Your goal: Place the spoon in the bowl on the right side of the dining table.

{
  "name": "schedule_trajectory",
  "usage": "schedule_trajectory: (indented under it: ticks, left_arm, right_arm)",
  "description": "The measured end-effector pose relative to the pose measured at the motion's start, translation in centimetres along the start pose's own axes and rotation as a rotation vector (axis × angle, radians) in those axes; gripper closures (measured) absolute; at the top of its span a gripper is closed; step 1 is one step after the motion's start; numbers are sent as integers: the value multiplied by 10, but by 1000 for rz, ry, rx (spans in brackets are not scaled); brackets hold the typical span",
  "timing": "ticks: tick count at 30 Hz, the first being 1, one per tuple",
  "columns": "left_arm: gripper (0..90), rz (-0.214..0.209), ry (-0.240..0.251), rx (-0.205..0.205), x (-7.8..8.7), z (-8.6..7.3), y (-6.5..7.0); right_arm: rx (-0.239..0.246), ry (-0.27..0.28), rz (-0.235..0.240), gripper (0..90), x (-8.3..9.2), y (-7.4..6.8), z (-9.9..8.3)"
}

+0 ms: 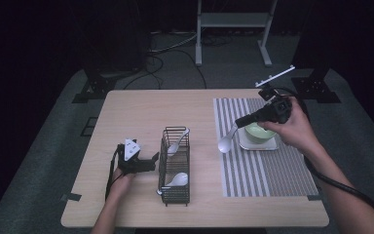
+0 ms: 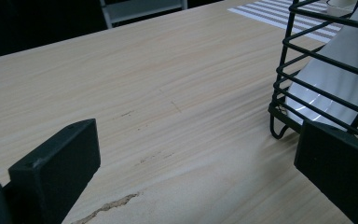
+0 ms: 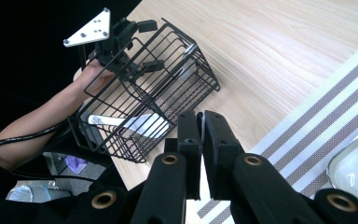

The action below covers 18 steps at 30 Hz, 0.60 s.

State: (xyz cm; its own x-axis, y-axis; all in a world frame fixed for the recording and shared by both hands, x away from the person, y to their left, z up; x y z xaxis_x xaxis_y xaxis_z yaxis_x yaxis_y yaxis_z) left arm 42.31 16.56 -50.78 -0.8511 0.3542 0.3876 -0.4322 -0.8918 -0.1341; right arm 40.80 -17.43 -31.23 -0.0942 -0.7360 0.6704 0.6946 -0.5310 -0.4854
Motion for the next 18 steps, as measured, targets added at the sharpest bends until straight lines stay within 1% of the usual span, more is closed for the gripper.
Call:
schedule_trajectory:
  ticks: [12,18]
  left_arm:
    - [0,2,2,2,0,0,0]
    - [0,2,5,8,0,0,0]
  right_arm:
    - [-44,12,-16,856,6,16,-3]
    - [-50,21,-24,855,7,21,-4]
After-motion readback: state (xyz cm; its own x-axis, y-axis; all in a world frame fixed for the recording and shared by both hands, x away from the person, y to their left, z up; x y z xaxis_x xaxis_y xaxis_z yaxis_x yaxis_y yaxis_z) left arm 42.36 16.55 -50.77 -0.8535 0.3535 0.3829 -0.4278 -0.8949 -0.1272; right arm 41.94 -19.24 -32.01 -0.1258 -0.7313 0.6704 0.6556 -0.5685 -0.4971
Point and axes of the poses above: each handheld gripper's, and its own axes: x roughly backward along the jaws, z roughly out of its top, y roughly to its right, the point moved 8 cm from there along -x, roughly forward along the jaws, and after that the axes turned 4 degrees about z, right-handed, at the moved point
